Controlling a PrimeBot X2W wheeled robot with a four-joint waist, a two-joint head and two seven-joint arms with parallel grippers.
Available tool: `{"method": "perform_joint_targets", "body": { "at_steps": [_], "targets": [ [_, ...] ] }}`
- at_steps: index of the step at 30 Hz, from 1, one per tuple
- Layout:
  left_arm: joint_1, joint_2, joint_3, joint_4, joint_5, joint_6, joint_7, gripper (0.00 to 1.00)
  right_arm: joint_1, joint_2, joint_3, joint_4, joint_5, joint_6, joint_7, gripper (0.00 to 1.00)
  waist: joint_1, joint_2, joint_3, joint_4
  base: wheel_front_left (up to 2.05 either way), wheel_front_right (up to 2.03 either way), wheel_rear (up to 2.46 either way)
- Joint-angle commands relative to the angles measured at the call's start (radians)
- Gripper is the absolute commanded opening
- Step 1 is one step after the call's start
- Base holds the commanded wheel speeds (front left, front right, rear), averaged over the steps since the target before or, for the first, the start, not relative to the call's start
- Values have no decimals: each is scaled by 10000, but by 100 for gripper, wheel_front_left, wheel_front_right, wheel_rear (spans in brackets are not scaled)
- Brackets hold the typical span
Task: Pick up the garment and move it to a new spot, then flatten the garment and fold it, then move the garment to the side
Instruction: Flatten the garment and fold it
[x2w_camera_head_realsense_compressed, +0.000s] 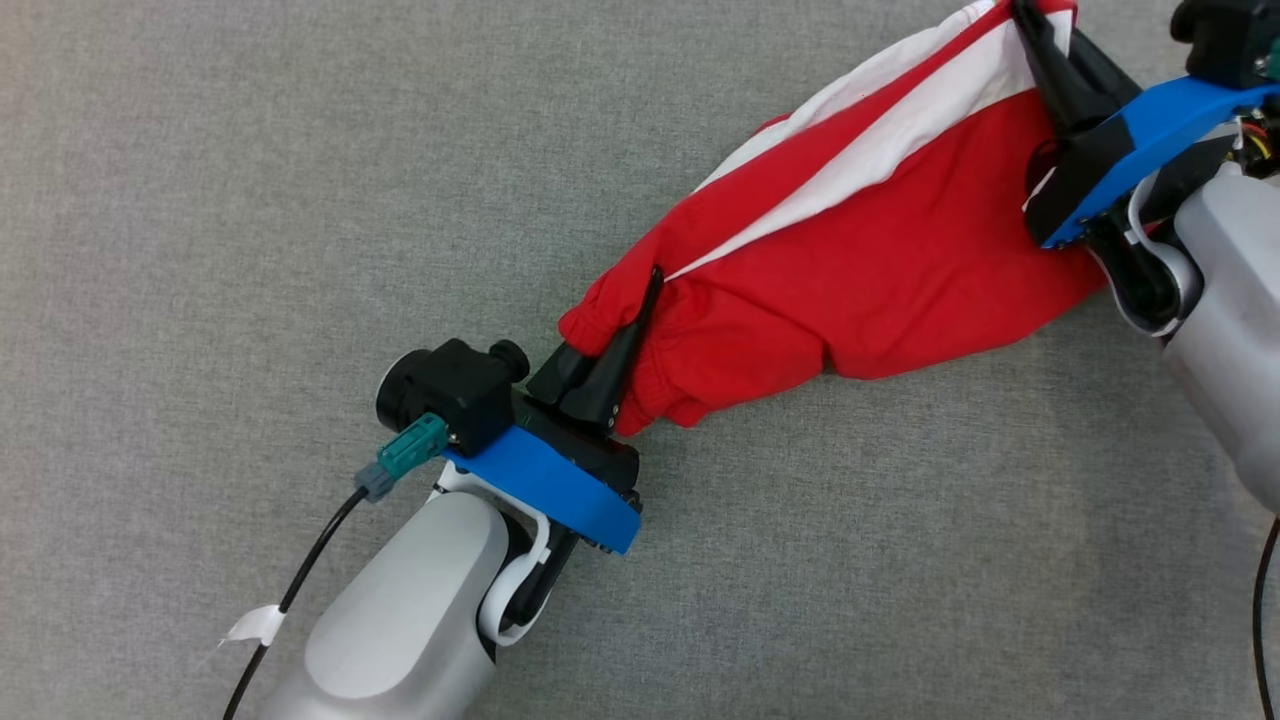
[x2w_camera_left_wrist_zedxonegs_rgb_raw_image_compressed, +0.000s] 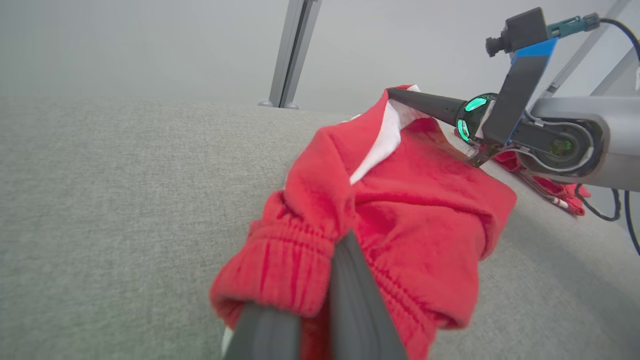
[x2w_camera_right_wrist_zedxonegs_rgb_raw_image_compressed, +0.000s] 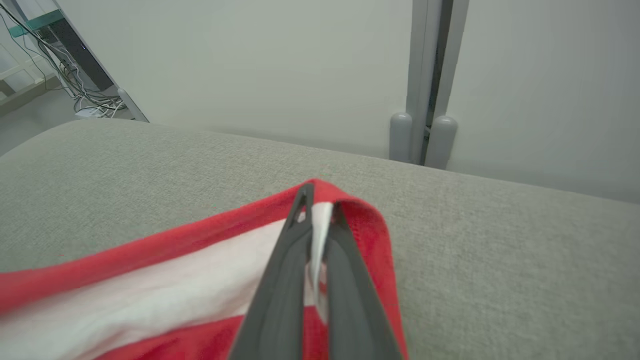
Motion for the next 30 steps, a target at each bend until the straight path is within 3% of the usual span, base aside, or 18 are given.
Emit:
{"method": "perform_joint_targets", "body": {
  "at_steps": [1,2,19,23,30],
  "targets": [
    [-203,-37,12,59,104,-15,-20,81,-237,84,144,112,13,3,-21,91,-2,-4,41,44,0,0,0],
    [-212,-47,43,129,159,-15,-20,100,-274,113,245,215,23,3,-23,100,-2,-4,25,39,0,0,0],
    [1643,147,759,-143,1291,-15,-20,100,1155,-499,756,746,242,3,-29,100,-2,-4,-1139,109,0,0,0],
    [2210,116,1794,-639,1782,-13,-20,100,1443,-607,829,981,324,3,-29,100,-2,-4,-1316,223,0,0,0],
    [3089,-570,4089,-1758,3240,163,-22,100,1644,-625,1145,1386,464,2,-30,100,-2,-4,-1394,349,0,0,0]
  ]
}}
